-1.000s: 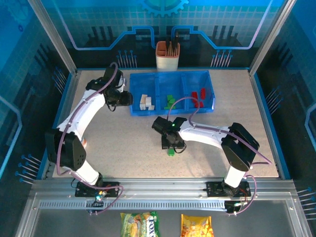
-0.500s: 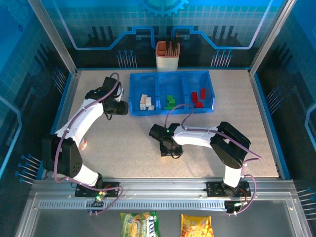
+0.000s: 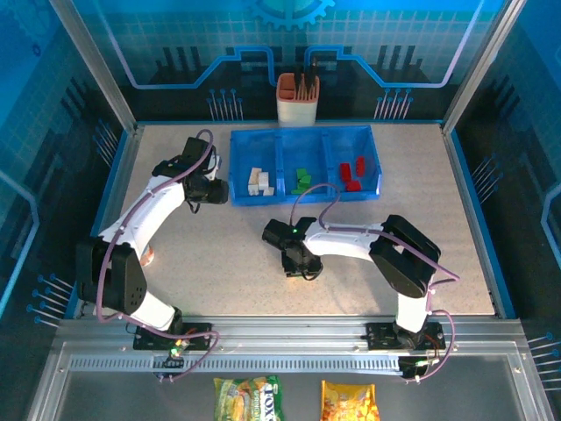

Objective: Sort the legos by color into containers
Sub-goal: Pick up the lego from the bottom-center of the table.

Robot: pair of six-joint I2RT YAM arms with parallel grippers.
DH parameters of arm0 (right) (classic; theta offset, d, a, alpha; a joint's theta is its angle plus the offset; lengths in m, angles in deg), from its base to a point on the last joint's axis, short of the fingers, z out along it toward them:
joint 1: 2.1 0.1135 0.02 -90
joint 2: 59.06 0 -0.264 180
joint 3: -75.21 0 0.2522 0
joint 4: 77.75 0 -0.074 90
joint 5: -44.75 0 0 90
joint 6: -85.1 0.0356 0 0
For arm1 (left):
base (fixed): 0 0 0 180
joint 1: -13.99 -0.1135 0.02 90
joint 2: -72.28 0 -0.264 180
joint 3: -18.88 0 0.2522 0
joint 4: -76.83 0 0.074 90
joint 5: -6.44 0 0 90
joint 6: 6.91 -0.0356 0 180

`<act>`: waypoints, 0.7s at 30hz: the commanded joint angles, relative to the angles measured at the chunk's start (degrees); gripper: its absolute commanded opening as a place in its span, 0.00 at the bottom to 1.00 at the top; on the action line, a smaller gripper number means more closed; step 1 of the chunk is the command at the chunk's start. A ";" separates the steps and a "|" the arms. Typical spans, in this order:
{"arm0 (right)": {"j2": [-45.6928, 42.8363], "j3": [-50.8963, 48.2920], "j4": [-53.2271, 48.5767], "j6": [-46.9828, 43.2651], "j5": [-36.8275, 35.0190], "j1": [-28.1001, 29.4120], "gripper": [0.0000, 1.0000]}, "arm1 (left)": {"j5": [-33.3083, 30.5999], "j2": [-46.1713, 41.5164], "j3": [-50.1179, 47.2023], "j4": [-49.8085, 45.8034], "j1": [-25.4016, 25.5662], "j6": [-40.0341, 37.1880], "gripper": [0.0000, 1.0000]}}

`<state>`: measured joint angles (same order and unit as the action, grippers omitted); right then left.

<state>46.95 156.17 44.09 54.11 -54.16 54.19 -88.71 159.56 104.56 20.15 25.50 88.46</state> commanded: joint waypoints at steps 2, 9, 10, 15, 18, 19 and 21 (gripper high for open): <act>1.45 2.25 1.97 -1.62 -0.58 -0.29 0.36 | 1.04 0.23 -0.56 1.21 -0.52 -1.08 0.48; 1.34 6.12 0.46 -5.17 -0.84 -2.14 0.36 | 0.85 -0.52 -0.72 1.25 -0.53 -1.01 0.48; 1.34 6.76 0.07 -5.67 -0.84 -2.54 0.36 | 0.82 -0.65 -0.71 1.26 -0.57 -1.06 0.48; 1.70 9.35 -1.00 -8.64 -0.81 -4.58 0.36 | 0.76 -0.98 -0.54 1.13 -0.52 -1.30 0.48; 2.36 11.59 -2.15 -10.69 -0.77 -6.46 0.35 | 1.14 -0.79 -0.39 0.96 -0.52 -1.30 0.49; 2.49 12.25 -2.42 -11.33 -0.82 -7.04 0.35 | 1.48 -0.85 -0.32 0.97 -0.52 -1.15 0.49; 2.77 13.40 -2.69 -12.74 -0.77 -8.35 0.35 | 2.18 -1.00 -0.30 1.08 -0.52 -1.03 0.49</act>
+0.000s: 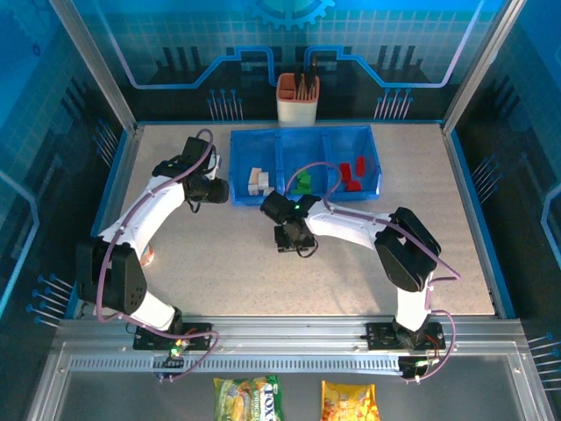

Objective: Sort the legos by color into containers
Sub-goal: Pick up the lego from the bottom-center of the table, then place the lego in the container.

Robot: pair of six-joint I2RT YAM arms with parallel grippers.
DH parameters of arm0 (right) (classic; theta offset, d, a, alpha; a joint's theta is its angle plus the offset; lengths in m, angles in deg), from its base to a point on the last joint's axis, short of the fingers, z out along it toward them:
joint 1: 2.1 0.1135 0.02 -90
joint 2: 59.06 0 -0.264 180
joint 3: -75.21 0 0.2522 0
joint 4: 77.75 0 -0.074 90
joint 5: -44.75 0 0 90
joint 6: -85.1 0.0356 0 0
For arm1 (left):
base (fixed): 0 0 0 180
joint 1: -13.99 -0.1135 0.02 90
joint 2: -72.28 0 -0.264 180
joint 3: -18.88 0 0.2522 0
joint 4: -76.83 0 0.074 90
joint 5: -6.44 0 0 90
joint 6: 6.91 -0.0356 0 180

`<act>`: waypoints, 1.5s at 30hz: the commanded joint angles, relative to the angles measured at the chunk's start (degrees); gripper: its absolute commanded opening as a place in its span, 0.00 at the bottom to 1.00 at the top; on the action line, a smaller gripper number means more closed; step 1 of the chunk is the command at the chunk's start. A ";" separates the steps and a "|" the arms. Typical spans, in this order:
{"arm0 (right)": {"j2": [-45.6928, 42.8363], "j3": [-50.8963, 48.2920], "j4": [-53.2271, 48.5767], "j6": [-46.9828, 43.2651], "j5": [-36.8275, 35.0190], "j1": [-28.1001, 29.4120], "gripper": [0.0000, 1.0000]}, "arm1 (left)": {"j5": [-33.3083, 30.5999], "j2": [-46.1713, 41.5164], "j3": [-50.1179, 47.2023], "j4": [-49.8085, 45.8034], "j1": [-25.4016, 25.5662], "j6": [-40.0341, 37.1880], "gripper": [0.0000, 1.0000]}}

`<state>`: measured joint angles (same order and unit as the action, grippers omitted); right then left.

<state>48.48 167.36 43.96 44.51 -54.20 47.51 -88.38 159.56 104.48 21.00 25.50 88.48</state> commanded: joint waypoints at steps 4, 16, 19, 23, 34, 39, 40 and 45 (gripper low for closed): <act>1.93 4.59 -3.00 -5.64 -0.65 -4.34 0.35 | 2.54 -0.71 0.08 0.39 -0.57 -0.78 0.49; 5.18 14.44 -5.24 -12.43 0.44 -13.52 0.35 | 4.05 -0.60 0.17 0.64 -1.23 -0.44 0.49; 6.75 16.79 -5.49 -13.74 0.77 -15.64 0.35 | 4.24 -0.49 -0.05 0.71 -1.22 -0.39 0.48; 9.40 20.63 -6.34 -15.31 2.12 -18.10 0.36 | 4.47 -0.08 -0.12 0.96 -1.22 -0.16 0.48; 18.26 32.36 -9.57 -17.44 3.39 -21.45 0.37 | 5.75 1.75 0.35 1.10 -1.31 0.31 0.48; 23.18 39.93 -12.07 -19.22 2.41 -21.92 0.37 | 6.43 2.10 0.50 1.02 -1.31 0.42 0.48; 24.08 41.45 -12.69 -19.83 2.02 -22.00 0.37 | 6.41 2.14 0.51 0.90 -1.31 0.54 0.48; 30.78 51.45 -17.20 -22.02 -1.70 -22.44 0.38 | 6.48 2.03 0.50 0.92 -1.33 0.48 0.48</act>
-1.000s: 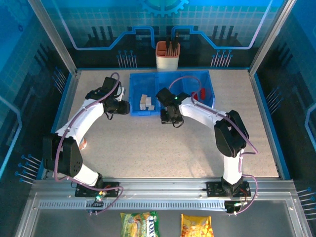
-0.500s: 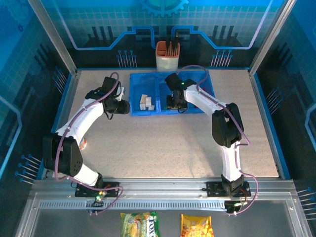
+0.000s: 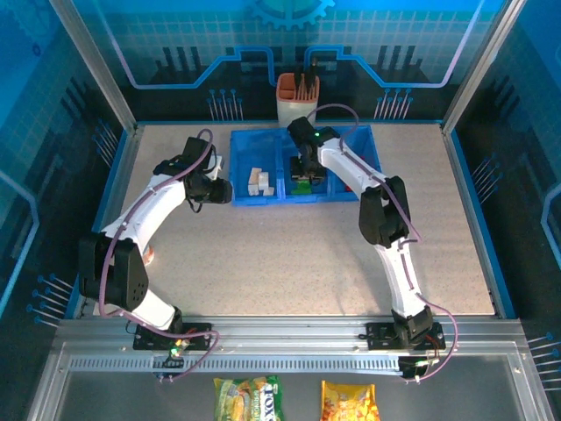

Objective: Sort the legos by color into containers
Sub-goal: Place the lego in the container.

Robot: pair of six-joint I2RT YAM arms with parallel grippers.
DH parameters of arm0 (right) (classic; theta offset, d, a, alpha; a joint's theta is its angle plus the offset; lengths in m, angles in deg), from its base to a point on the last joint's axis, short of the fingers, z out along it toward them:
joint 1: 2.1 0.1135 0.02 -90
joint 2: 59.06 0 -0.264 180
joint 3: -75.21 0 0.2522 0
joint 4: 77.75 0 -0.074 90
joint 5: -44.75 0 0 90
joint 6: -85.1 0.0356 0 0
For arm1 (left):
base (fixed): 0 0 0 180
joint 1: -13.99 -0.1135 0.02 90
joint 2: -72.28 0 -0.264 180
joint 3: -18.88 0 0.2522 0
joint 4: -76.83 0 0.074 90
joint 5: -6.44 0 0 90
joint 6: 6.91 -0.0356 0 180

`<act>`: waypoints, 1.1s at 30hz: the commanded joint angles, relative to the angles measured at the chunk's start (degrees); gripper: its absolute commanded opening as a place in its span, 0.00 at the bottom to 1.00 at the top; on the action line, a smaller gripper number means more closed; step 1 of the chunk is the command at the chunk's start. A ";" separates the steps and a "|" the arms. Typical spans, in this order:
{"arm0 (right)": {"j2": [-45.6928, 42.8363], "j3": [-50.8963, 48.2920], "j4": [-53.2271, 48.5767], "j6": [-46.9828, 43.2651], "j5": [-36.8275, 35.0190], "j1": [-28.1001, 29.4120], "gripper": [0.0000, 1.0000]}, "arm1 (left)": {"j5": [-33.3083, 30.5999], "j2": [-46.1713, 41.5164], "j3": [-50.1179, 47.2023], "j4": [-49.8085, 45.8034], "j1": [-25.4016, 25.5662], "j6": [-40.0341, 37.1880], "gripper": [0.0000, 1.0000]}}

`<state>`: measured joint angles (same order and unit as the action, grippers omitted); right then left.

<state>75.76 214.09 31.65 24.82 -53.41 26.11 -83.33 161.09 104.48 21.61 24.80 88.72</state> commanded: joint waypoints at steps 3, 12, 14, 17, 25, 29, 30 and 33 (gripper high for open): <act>6.06 8.78 -6.18 -2.97 -3.25 -1.60 0.38 | 1.45 0.56 0.59 0.14 -0.61 0.32 0.48; 7.95 11.35 -1.74 -4.70 1.18 -3.82 0.39 | 2.35 0.45 0.59 0.23 -0.61 0.51 0.48; 7.95 11.53 -0.64 -4.93 1.97 -4.05 0.39 | 2.62 0.54 0.68 0.14 -0.61 0.58 0.48; 8.66 12.61 0.06 -5.08 2.77 -4.27 0.39 | 2.60 0.55 0.85 0.06 -0.61 0.59 0.48; 11.45 15.24 0.50 -4.67 5.57 -4.89 0.40 | 2.84 0.55 0.94 -0.04 -0.61 0.70 0.48; 11.95 14.97 0.27 -4.08 5.80 -4.92 0.40 | 2.76 0.44 0.94 -0.12 -0.61 0.70 0.48; 11.89 14.81 0.29 -4.03 5.88 -4.91 0.40 | 2.78 0.32 0.93 -0.13 -0.64 0.77 0.48; 11.28 14.15 0.41 -3.76 5.91 -4.92 0.43 | 2.91 0.22 0.94 -0.21 -0.64 0.76 0.48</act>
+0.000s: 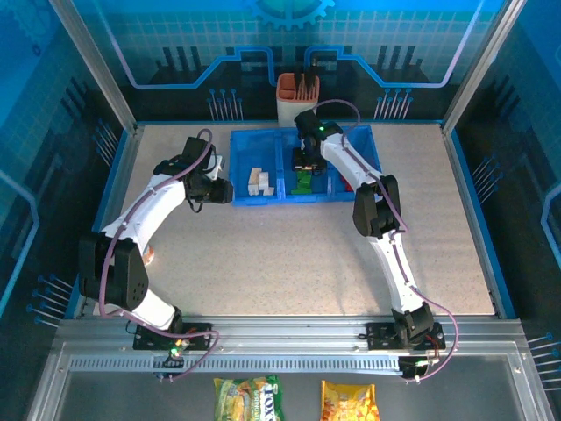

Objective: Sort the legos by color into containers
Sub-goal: Place the lego in the container, then reset both arms

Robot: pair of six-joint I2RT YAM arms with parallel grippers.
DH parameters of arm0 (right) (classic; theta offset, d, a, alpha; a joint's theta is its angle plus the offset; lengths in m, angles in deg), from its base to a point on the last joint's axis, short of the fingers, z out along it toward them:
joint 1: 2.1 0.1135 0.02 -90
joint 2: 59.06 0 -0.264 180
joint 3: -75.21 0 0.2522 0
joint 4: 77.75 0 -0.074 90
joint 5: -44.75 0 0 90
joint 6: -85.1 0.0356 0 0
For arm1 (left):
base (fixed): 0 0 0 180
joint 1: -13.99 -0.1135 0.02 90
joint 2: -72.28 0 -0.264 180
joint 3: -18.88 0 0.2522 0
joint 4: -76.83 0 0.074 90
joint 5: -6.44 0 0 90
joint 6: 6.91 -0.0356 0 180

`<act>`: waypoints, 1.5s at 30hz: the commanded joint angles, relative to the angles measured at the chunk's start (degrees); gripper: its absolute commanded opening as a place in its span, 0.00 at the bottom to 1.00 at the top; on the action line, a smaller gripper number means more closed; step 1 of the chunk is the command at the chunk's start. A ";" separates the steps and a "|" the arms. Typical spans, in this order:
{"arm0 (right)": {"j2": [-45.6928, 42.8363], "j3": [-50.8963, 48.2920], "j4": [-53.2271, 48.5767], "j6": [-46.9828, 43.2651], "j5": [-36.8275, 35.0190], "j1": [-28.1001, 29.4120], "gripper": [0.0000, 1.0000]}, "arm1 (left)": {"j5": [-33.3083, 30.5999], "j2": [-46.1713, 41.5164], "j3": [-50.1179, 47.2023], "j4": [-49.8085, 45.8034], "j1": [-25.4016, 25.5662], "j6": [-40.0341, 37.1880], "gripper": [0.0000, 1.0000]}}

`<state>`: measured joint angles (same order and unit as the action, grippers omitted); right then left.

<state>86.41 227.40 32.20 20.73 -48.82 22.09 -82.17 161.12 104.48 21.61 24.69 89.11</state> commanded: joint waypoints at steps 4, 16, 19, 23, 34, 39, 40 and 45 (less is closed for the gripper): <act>-0.95 0.40 -0.67 0.34 0.94 -0.81 0.47 | 1.82 0.54 1.02 -0.13 -0.51 0.50 0.48; -10.64 -4.16 -2.78 -2.79 -0.46 -0.72 0.50 | 1.94 -0.49 0.17 1.13 -0.50 0.66 0.51; -14.86 -7.50 -2.78 -3.98 -1.39 -0.84 0.51 | 2.25 -0.91 -0.08 1.59 -0.72 0.84 0.51; -20.44 -13.66 -2.62 -5.66 -2.42 -1.37 0.52 | 5.99 -3.10 -1.14 3.42 -1.33 0.92 0.53; -40.06 -40.78 4.48 -7.54 -6.11 -8.47 0.58 | 0.47 -5.69 -0.11 -0.88 -1.80 5.58 0.70; -48.48 -53.19 9.30 -9.24 -5.83 -13.80 0.65 | -0.90 -7.17 -2.08 -0.27 -1.91 8.77 0.80; -50.06 -55.82 10.74 -9.68 -5.44 -14.86 0.68 | -1.07 -7.67 -3.15 0.59 -1.94 9.53 0.81; -56.23 -67.50 18.72 -9.99 -8.12 -17.84 0.96 | -3.51 -9.41 -8.71 5.68 -2.08 12.58 0.99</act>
<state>33.40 164.98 43.43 11.53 -54.70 5.37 -82.94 153.47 98.79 23.78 23.33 98.51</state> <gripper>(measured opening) 0.846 0.932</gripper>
